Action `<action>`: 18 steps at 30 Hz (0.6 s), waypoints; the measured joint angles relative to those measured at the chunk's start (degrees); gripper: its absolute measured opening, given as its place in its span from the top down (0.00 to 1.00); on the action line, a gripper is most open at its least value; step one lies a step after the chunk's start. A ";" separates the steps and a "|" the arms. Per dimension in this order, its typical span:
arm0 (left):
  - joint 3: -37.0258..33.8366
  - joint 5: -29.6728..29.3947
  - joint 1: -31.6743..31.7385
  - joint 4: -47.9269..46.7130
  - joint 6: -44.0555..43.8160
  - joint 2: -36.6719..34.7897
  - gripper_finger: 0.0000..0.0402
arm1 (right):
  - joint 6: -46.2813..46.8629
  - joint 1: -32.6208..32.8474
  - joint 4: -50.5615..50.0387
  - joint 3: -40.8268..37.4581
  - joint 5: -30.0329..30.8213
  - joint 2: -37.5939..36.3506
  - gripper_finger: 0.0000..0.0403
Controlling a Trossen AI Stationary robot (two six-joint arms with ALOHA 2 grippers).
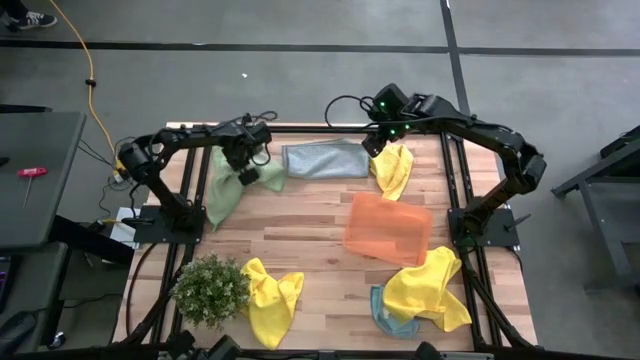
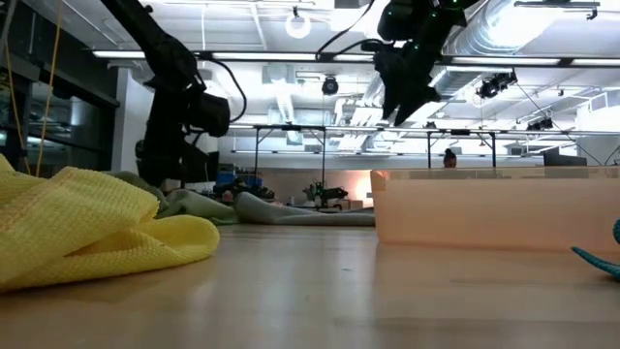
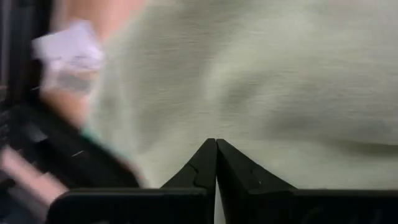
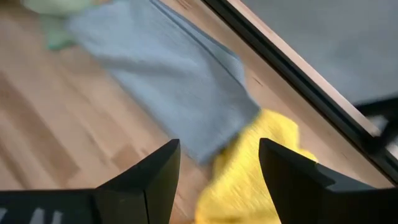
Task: Fold microfiber towels
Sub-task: Fold the gray microfiber towel
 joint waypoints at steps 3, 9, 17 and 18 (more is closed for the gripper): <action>2.51 0.38 1.33 -1.25 -0.81 -0.81 1.00 | 0.72 0.00 -3.82 0.00 3.33 0.00 0.48; 9.02 5.43 1.60 -0.46 -2.06 -3.81 1.00 | 1.93 -1.50 -9.65 -3.22 7.07 -0.09 0.48; 8.00 30.27 -1.47 16.17 -2.61 -10.58 1.00 | 5.98 -3.55 5.86 -21.39 -1.52 -0.01 0.48; 7.15 30.99 -2.41 18.74 -3.51 -11.00 1.00 | 7.39 -3.54 9.36 -23.24 -2.52 -0.01 0.48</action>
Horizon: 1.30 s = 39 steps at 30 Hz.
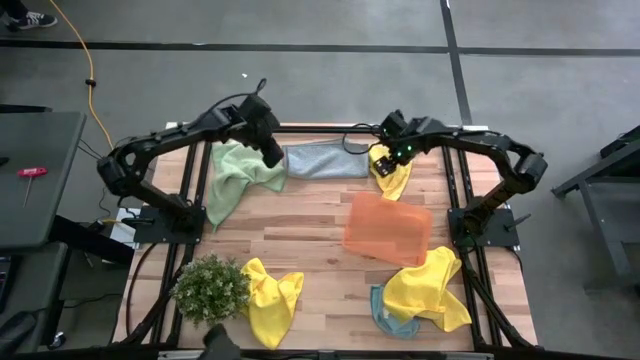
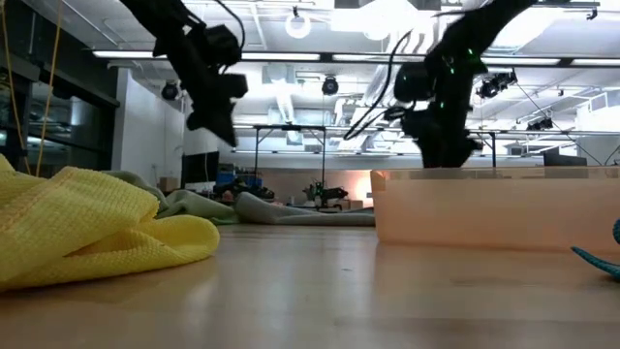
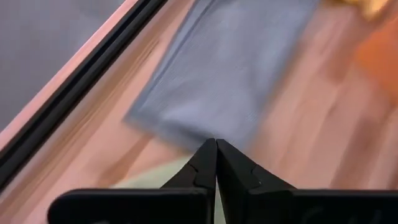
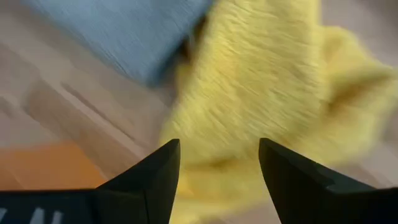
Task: Fold microfiber towels
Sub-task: Fold the gray microfiber towel
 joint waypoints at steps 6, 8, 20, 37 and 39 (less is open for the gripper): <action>-3.54 -1.08 -6.20 9.34 -4.68 0.60 1.00 | 9.22 -0.04 17.84 -7.75 1.47 -0.01 0.61; -4.84 -3.25 -8.17 11.12 -6.18 1.35 1.00 | 10.19 -0.04 18.73 -8.95 3.62 0.21 0.69; -5.41 -8.19 -12.38 11.76 -8.33 1.91 1.00 | 9.73 -3.23 -4.04 -11.74 21.91 -0.05 0.96; -3.81 -11.88 -8.78 15.65 -3.48 2.37 0.90 | 16.66 -4.64 2.78 -4.82 11.35 -21.11 0.86; -2.22 -12.50 -8.30 14.15 -4.77 3.19 0.83 | 16.36 -5.94 5.23 -4.82 7.25 -21.76 0.80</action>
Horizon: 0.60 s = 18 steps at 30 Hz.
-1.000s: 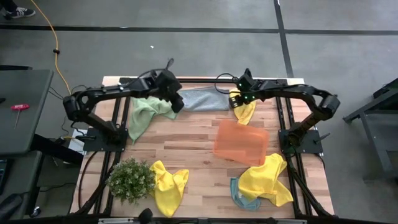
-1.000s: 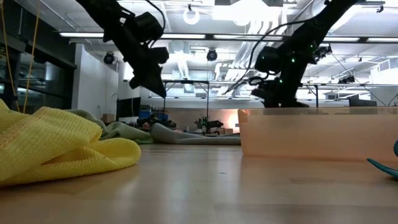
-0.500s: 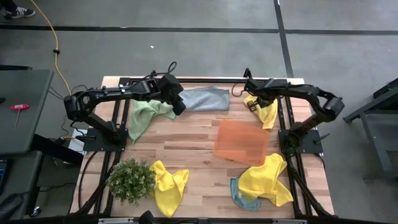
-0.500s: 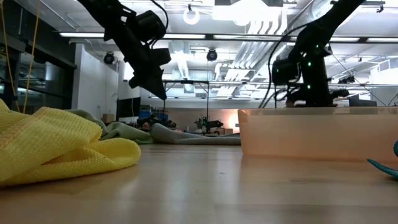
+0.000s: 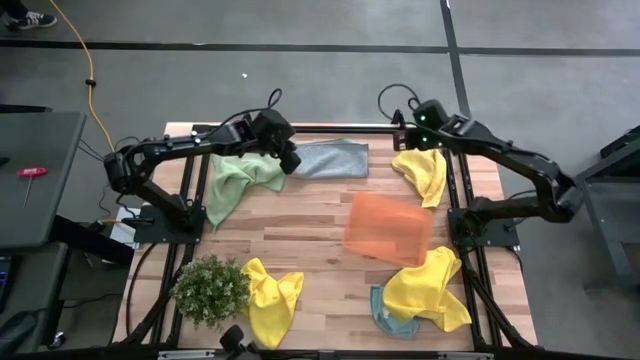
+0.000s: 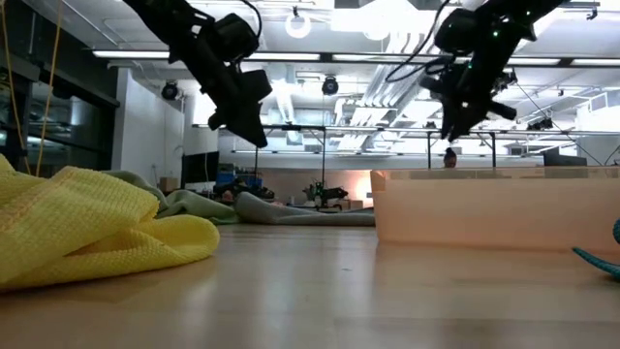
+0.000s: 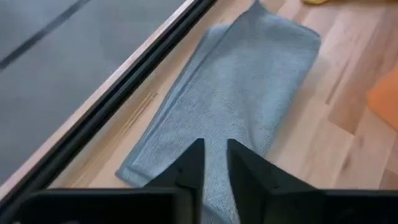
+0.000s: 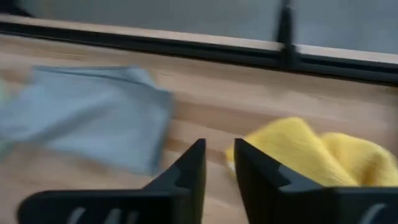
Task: Fold microfiber towels
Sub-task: Fold the gray microfiber towel
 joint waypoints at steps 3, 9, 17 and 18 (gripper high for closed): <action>2.29 -0.19 1.08 -2.21 -3.31 1.74 0.72 | -1.36 -1.63 4.28 0.00 -8.23 0.57 0.71; 5.74 -0.37 2.16 -5.89 -14.23 6.77 0.53 | -6.64 -2.06 14.41 0.00 -17.09 3.69 0.57; 11.76 -0.61 3.62 -11.52 -30.43 16.81 0.47 | -8.78 -1.97 21.70 0.00 -20.75 8.06 0.55; 12.74 -0.61 3.67 -11.76 -31.28 17.93 0.48 | -9.00 -1.97 21.91 0.00 -21.07 8.53 0.55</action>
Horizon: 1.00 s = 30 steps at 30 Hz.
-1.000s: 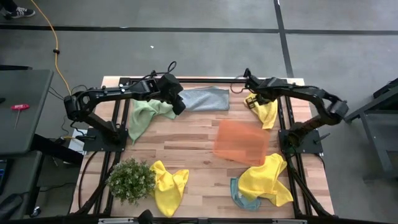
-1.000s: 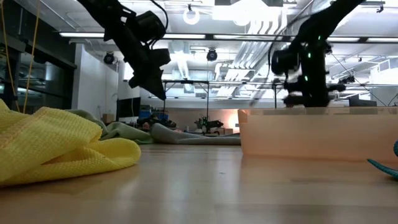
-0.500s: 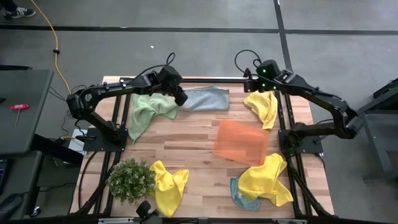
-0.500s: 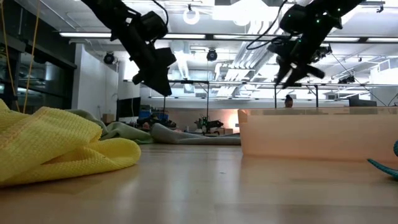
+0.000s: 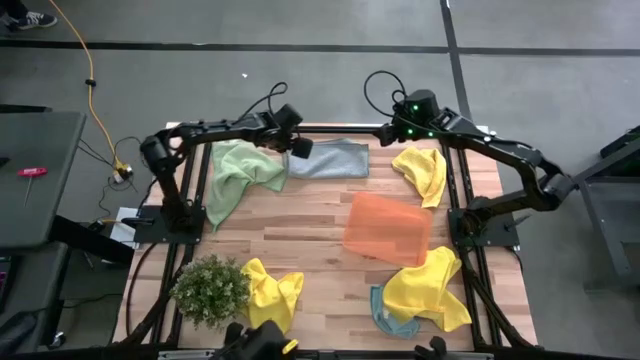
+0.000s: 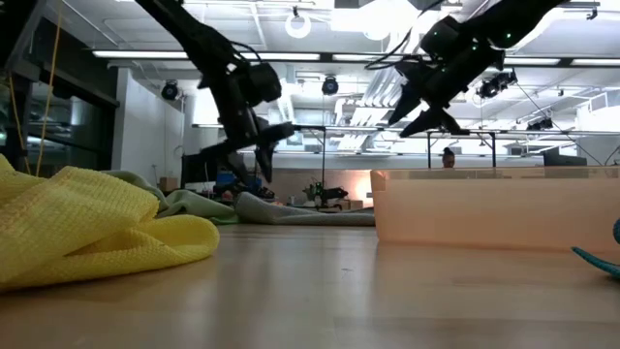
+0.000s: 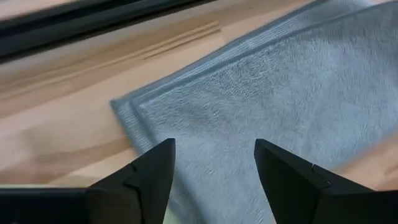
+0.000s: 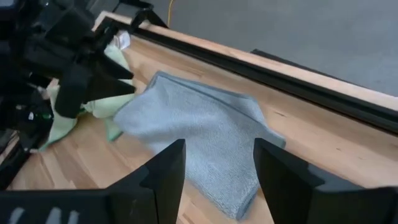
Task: Fold microfiber towels
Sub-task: Fold the gray microfiber towel
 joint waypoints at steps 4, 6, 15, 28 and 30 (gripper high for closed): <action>3.83 -0.89 0.00 -0.32 -0.19 4.40 0.49 | -0.32 0.00 0.02 0.00 -1.07 1.44 0.55; 5.47 -1.50 0.32 -0.54 0.42 6.55 0.50 | -0.42 0.00 0.05 0.00 -1.11 1.68 0.55; 8.10 -4.91 2.39 -4.16 0.81 10.37 0.50 | -0.26 0.02 0.08 0.00 -0.57 1.71 0.55; 7.51 -7.40 3.33 -5.34 -0.58 10.37 0.50 | 0.26 0.02 1.11 0.00 -0.44 1.71 0.55; 6.29 -7.16 3.37 -4.15 -2.06 10.39 0.50 | 0.96 0.02 1.13 0.00 -0.46 1.71 0.55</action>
